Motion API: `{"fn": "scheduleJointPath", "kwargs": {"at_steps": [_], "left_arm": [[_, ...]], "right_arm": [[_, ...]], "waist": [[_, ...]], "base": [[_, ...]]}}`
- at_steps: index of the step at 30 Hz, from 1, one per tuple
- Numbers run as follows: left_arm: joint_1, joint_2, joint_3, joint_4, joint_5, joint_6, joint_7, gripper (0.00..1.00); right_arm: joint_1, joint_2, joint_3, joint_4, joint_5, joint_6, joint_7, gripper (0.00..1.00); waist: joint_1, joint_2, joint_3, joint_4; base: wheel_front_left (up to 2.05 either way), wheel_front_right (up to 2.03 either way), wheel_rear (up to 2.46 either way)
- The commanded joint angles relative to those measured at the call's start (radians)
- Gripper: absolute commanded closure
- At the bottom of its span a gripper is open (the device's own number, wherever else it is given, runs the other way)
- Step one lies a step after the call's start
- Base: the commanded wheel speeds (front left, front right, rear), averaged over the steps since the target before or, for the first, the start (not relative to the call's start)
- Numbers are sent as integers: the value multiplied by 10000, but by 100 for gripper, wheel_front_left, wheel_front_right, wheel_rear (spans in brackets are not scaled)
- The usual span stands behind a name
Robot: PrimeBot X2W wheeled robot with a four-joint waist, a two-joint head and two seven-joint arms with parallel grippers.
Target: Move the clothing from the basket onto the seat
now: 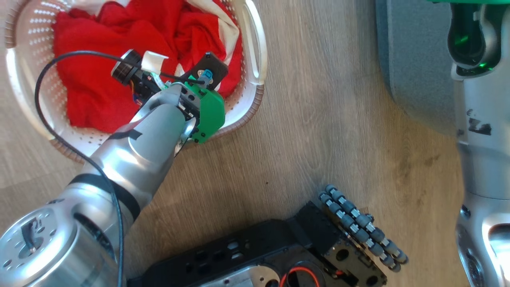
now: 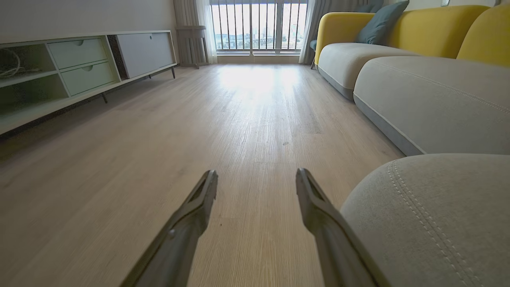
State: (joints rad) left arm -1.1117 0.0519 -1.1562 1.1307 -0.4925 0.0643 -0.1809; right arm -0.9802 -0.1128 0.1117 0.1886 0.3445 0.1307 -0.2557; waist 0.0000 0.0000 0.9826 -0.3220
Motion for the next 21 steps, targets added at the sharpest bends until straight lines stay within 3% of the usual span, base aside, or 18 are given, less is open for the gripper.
{"fn": "scheduleJointPath", "kwargs": {"at_steps": [1, 21], "left_arm": [[135, -16, 102, -218, -165, -19, -182, 100], [1501, -16, 789, -2069, -1540, 334, -805, 100]], "right_arm": [[325, -3, 65, -233, 46, 0, -61, 0], [1823, -831, 956, 852, -61, 0, -61, 0]], "waist": [[0, 0, -327, 169], [0, 0, -4158, 1893]], "base": [[0, 0, 0], [0, 0, 0]]}}
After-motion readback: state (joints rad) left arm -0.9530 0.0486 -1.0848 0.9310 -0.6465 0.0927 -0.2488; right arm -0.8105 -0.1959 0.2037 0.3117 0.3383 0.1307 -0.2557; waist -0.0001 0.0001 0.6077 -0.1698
